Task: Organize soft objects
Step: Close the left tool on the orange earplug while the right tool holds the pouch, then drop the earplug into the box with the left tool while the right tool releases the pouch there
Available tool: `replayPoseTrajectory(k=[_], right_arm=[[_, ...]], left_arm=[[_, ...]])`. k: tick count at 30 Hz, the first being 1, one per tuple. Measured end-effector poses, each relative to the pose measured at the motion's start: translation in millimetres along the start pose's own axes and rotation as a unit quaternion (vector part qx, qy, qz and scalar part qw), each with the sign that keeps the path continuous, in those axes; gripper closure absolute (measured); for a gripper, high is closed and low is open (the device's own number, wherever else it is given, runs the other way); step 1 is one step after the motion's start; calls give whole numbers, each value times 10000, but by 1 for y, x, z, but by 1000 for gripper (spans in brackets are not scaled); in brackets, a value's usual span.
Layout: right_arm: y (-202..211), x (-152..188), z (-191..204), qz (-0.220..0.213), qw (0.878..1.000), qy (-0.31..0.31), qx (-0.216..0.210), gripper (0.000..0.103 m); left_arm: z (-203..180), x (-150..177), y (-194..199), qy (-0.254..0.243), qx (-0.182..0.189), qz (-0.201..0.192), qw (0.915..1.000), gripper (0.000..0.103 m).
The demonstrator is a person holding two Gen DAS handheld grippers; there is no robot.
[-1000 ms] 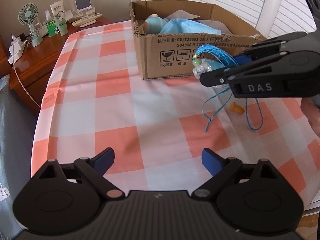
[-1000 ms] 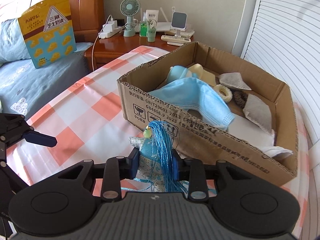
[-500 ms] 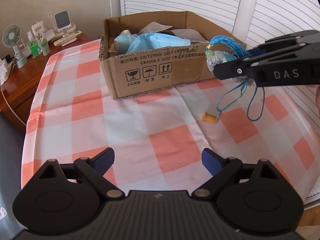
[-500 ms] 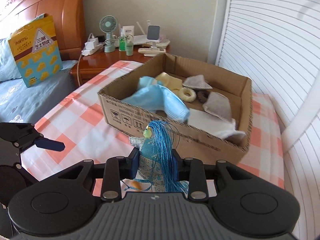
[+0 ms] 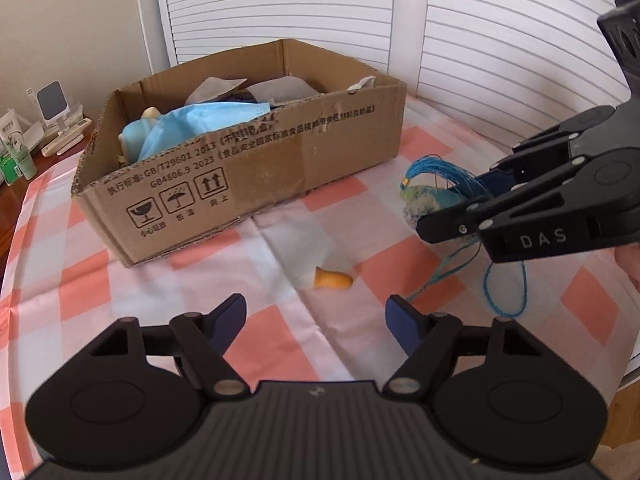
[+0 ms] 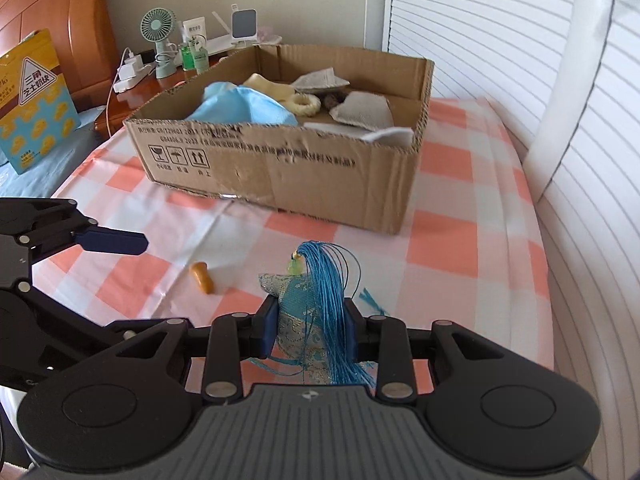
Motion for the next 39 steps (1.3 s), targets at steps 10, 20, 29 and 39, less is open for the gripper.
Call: replayPoseTrajectory(k=[10,20,29,39], right_arm=[[-7,8,-10,68,9998,-155,-135,65],[-8,8,-9,69,9998,-147,-116,65],[-9,7,-9,85,9998,-154,-85,65],[7,5,-6,52,10000,-69,15,65]], left_arm=[[-3,-7,-17,-121,177,-66,9997,55],[-7,-11,-19,-111,108,-111,9998,80],[-7,-10,-18,-79,136,-98,9998,83],[4,-11,-2,158,342,-28,9993,83]])
Point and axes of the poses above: each gripper's, at about its wrist camera, not at the fingertips, and y roughly against the way its jaws point, z to its left, x to its underside, the point moved 5 cm from there along -y, roughly the way its jaws point, and after that the axes turned 3 degrees about -y, right-handed, at the moved point
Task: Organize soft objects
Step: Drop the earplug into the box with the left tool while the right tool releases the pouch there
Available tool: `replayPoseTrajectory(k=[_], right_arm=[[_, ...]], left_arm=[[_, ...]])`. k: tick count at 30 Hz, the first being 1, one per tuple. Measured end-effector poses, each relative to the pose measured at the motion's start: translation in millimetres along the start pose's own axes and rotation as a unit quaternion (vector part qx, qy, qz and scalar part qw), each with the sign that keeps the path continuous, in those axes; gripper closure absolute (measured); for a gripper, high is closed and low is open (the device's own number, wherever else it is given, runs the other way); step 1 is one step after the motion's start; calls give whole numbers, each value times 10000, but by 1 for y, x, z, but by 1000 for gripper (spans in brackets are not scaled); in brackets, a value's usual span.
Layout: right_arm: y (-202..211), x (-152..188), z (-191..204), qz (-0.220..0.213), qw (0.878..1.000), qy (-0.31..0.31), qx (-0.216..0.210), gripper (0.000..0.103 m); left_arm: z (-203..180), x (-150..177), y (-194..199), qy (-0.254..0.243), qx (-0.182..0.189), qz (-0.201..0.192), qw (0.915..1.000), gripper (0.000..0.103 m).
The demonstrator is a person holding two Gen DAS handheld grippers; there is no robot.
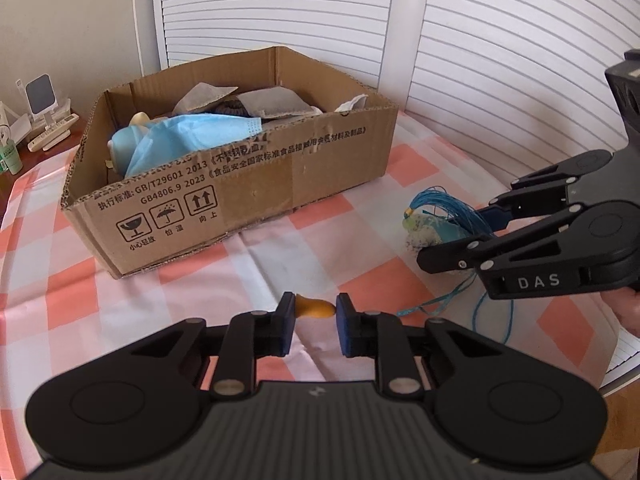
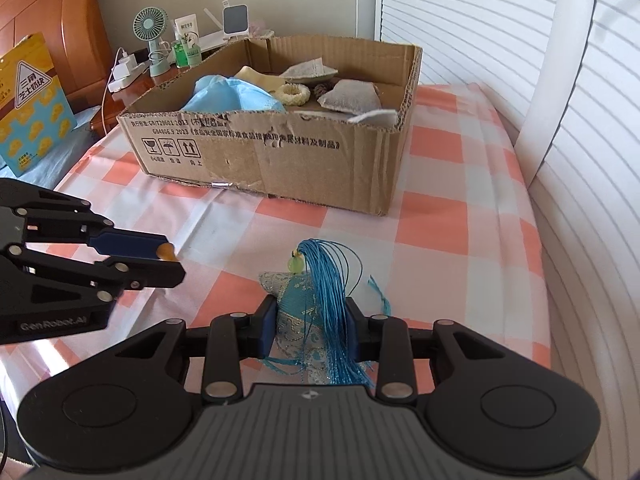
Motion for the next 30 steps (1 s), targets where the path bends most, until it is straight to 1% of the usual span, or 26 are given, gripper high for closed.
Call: replayPoseTrajectory(k=[7,10,15,20,26,28,29,30], right_arm=[[29,-17,3,-249,9996,133,-42,65],[40,-28,4,-390,9991,157,-93,65],[57,-54,4,-637,9976,209,-160,65],[67,-85,3,-869,9956,295,-163,65],[70,-108,2,-980,9945,309,-210,65],[70,-113,2,-983,9944,338,-213,65],[70,-116,2,-995,9942,362,-212,65],[69,-120,2,-1006,9940,375,-209,65]], left_arm=[[7,-8,31,-215,12,-26,9998,83],[13,-22,44,-282,-67,-146,9995,83],[29,-57,55,-388,-251,-394,9982,83],[55,-104,38,-325,-406,-514,9973,83],[91,-149,-10,-101,-673,-393,9969,82],[102,-158,-26,25,-736,-351,9967,72],[109,-160,-32,108,-776,-338,9964,55],[115,-161,-37,188,-819,-332,9959,32]])
Point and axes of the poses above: each gripper's, at about its wrist camera, not at the fingertips, and y roughly against the way its jaws point, z to its left, x to its underside, the point moved 5 cm from there along -y, roughly the way its jaws point, and after that the axes turned 3 degrees about -y, right-handed, at the moved point
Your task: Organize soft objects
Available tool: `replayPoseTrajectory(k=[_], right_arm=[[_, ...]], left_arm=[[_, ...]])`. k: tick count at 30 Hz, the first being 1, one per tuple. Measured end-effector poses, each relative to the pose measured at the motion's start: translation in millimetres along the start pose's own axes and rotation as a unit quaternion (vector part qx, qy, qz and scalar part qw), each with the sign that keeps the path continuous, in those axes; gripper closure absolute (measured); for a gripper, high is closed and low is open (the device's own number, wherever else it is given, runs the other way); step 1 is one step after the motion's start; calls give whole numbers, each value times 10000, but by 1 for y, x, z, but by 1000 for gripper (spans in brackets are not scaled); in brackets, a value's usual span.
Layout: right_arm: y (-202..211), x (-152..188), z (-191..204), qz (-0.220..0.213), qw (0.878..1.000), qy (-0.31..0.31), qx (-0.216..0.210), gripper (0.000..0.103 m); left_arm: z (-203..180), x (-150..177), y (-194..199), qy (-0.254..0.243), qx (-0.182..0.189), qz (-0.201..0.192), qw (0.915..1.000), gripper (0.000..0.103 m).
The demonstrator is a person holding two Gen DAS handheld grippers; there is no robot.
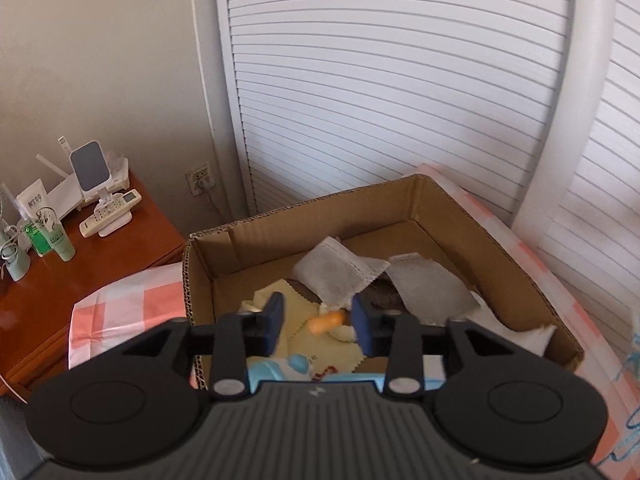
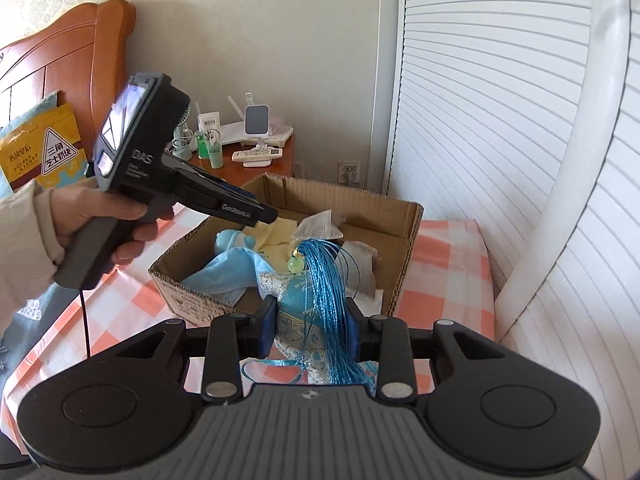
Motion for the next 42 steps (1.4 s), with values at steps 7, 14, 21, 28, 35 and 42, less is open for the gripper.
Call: replayPoseTrajectory(k=[7,14,21,28,35,42], right_arm=[[-23,-28,-4,41,9999,-79,-104,65],[-67,-62,3,158,9995,-86,-256,65],[-111,-78,6,272,9992,-240,-155,10],[-110,-56,4,463,9982,-386,70,4],[-67,-27,8,401,9960,-575,556,0],[-24,16,22,421,9901,-741,1114,0]], left_arm=[[25,8,14,412,-399,-385,9976,7],[23,38,69,241,-774,-628,9947,1],[19,77,94,109,-1036,-397,9938,1],[21,93,107,182,-1147,-411,9924,1],[11,98,118,527,-1265,-294,9901,1],[-6,98,143,901,-1623,-6,9826,1]])
Point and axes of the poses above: each gripper's, at about its wrist camera, not at the fingertips, and y roughly against the way its jaws point, z to its left, x to its underside, the point moved 5 cm from there along -y, roughly the way its jaws point, and after that the axes turned 3 degrees about -y, right-handed, at the moved point
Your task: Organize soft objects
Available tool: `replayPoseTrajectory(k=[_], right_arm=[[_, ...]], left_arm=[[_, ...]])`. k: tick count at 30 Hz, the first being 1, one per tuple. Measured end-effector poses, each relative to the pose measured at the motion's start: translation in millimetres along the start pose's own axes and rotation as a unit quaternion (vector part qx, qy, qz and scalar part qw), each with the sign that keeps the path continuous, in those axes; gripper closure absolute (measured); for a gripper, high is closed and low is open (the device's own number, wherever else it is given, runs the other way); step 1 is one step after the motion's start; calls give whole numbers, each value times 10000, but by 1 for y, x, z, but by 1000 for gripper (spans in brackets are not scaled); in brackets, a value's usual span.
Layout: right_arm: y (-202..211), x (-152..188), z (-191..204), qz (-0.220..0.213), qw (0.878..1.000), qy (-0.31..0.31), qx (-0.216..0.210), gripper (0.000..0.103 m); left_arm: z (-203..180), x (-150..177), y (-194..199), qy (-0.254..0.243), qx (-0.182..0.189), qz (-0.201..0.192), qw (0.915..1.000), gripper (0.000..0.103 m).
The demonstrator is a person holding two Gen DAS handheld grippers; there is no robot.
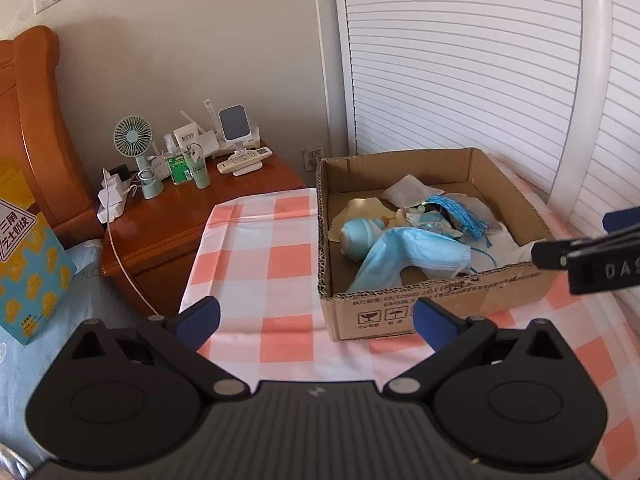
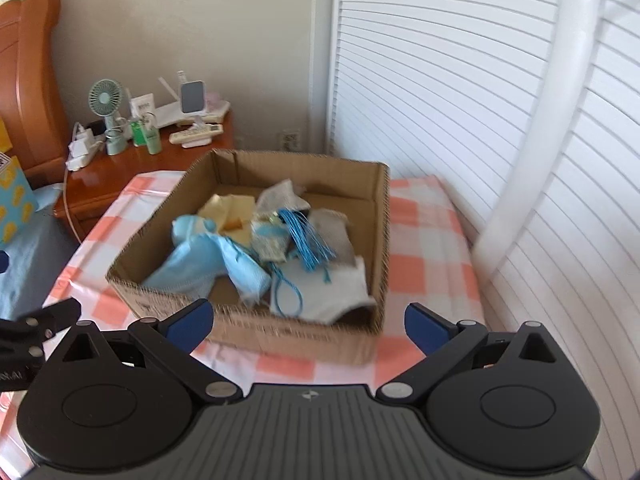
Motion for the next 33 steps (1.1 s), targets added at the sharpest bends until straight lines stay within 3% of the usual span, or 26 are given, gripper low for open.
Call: replayPoseTrajectory(k=[12,33], right_arm=[[40,44,-9,-58,9987,-513,-23,0],[49,46,-5,-102,9988,-481,-33,0]], left_arm=[[-18,11,40,187,9,15,9998,1],[-24,12,44,143,-62,36,9999,1]])
Point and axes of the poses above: each gripper's, at about its wrist camera, not at the fingertips, and y roughly against the way its jaws point, z to its left, x to its underside, the point moved 5 cm from there along -y, roughly the way its jaws point, and after that the axes turned 3 degrees about -y, right-handed, at the moved point
